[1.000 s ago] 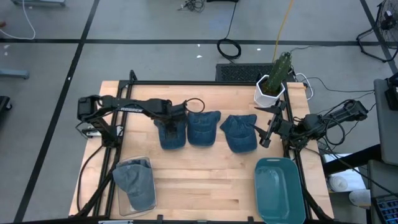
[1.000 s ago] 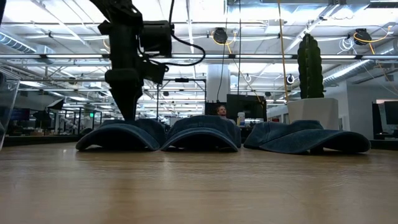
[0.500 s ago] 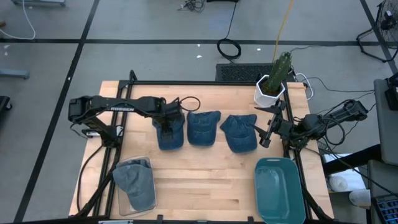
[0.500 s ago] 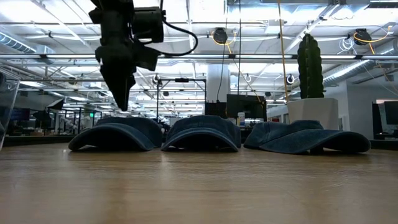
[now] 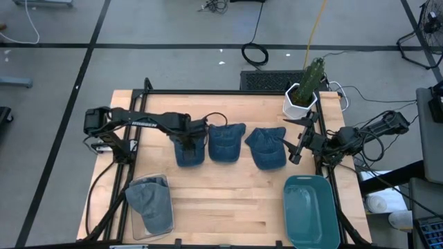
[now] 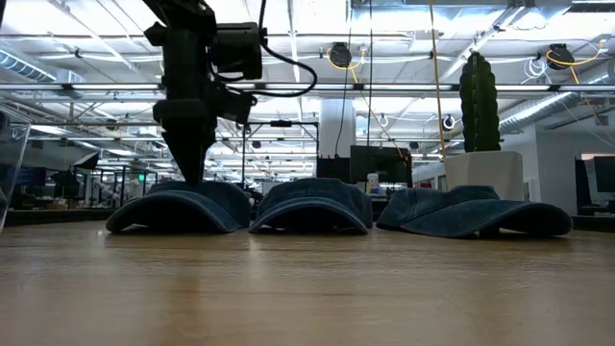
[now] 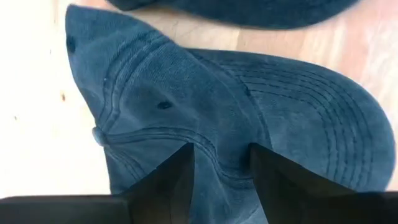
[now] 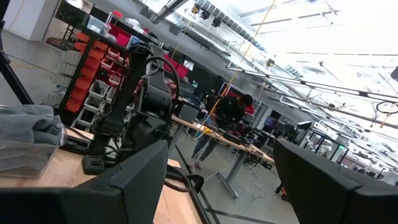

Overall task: Pick & Place hat
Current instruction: Put the left blue cap into the blue bin

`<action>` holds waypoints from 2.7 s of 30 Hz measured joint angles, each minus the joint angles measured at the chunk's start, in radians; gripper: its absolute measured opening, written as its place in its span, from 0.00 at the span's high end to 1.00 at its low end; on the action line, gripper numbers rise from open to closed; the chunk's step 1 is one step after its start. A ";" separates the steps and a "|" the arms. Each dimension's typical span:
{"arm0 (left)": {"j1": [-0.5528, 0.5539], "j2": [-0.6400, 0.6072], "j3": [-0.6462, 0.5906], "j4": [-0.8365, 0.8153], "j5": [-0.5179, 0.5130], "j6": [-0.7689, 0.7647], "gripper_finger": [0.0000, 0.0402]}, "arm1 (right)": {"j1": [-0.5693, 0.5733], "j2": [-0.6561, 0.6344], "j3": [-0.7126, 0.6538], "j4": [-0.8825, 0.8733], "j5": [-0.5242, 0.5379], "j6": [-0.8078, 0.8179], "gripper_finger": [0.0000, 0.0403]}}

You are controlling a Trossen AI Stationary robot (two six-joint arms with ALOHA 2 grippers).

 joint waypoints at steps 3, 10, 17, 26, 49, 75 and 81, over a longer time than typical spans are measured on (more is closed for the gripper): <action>0.004 0.019 0.001 0.007 0.027 -0.026 0.60 | 0.000 0.000 0.000 0.000 0.000 0.000 0.31; 0.007 0.028 0.000 0.016 0.070 -0.020 0.60 | 0.000 0.000 0.000 -0.001 0.000 0.000 0.31; 0.007 0.028 0.000 0.015 0.071 0.022 0.61 | 0.000 0.000 0.000 0.000 0.000 0.000 0.31; -0.010 0.028 0.000 0.017 0.029 0.054 0.96 | 0.000 0.000 0.000 0.000 0.000 0.000 0.31; -0.424 -0.013 0.373 -0.304 -0.693 -0.122 1.00 | 0.000 0.000 0.000 0.000 0.000 0.000 0.31; -0.496 -0.007 0.127 0.463 -0.447 0.454 1.00 | 0.000 0.000 0.000 0.000 0.000 0.000 0.31; -0.386 -0.063 0.076 0.594 -0.285 0.593 1.00 | 0.000 0.000 0.000 0.000 0.000 0.000 0.31</action>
